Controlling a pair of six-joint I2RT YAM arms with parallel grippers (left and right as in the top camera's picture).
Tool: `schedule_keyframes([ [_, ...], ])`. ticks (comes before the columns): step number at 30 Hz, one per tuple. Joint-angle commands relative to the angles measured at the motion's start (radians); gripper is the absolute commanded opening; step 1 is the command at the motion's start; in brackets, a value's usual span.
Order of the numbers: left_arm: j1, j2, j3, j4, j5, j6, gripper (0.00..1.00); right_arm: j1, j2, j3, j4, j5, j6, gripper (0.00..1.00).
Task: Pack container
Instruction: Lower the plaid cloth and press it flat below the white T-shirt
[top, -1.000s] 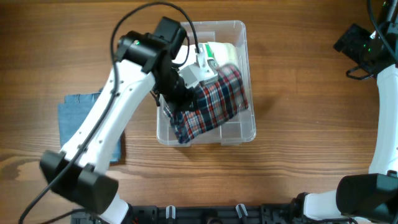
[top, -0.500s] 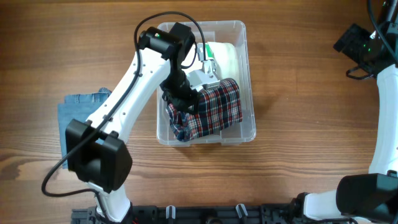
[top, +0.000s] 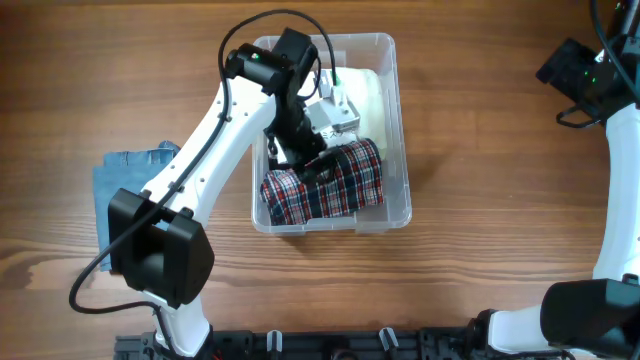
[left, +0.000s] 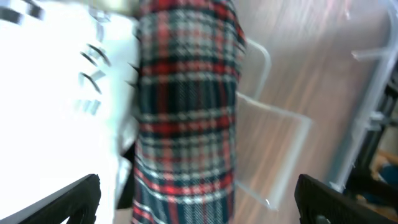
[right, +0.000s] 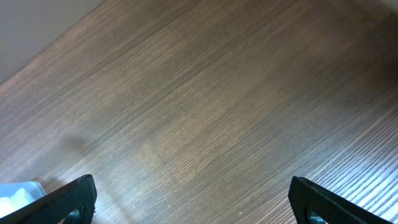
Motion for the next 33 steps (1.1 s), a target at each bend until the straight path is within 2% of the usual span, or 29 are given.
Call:
schedule_keyframes([
  [1, 0.003, -0.005, 0.023, 0.048, 0.010, -0.106, 1.00, -0.005, 0.011, -0.004, 0.002, 0.021, -0.008, 1.00],
  [5, 0.003, -0.006, 0.028, 0.053, 0.009, -0.171, 1.00, -0.005, 0.011, -0.004, 0.002, 0.021, -0.008, 1.00],
  [18, -0.002, 0.003, 0.027, -0.062, -0.051, -0.158, 1.00, -0.005, 0.011, -0.004, 0.002, 0.021, -0.008, 1.00],
  [24, -0.010, 0.071, 0.027, -0.121, -0.066, -0.159, 1.00, -0.005, 0.011, -0.004, 0.002, 0.021, -0.008, 1.00],
  [33, -0.011, 0.130, 0.027, -0.124, -0.074, -0.159, 0.98, -0.005, 0.011, -0.004, 0.002, 0.021, -0.008, 1.00],
])
